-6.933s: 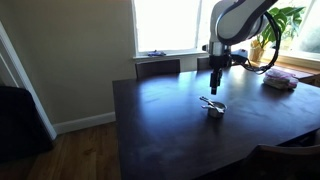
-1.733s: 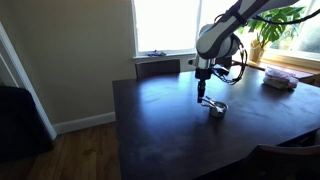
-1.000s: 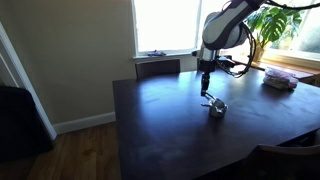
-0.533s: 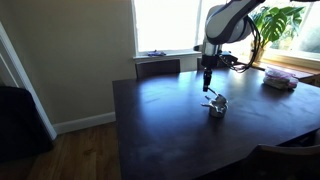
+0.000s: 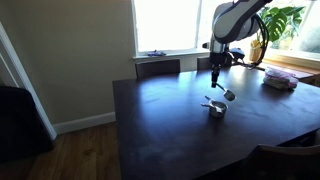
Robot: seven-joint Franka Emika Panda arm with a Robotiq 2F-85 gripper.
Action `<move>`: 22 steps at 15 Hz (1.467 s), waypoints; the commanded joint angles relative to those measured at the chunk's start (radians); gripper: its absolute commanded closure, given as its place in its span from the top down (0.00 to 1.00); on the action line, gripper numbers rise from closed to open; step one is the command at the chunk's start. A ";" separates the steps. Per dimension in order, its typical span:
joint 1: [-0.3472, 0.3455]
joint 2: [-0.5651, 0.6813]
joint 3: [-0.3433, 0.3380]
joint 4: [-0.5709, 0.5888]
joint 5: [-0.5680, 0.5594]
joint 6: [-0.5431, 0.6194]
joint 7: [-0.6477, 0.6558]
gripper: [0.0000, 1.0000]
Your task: Separate the measuring cups from each other
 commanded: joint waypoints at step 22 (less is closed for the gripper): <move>-0.058 0.061 -0.058 -0.021 0.003 0.025 0.224 0.90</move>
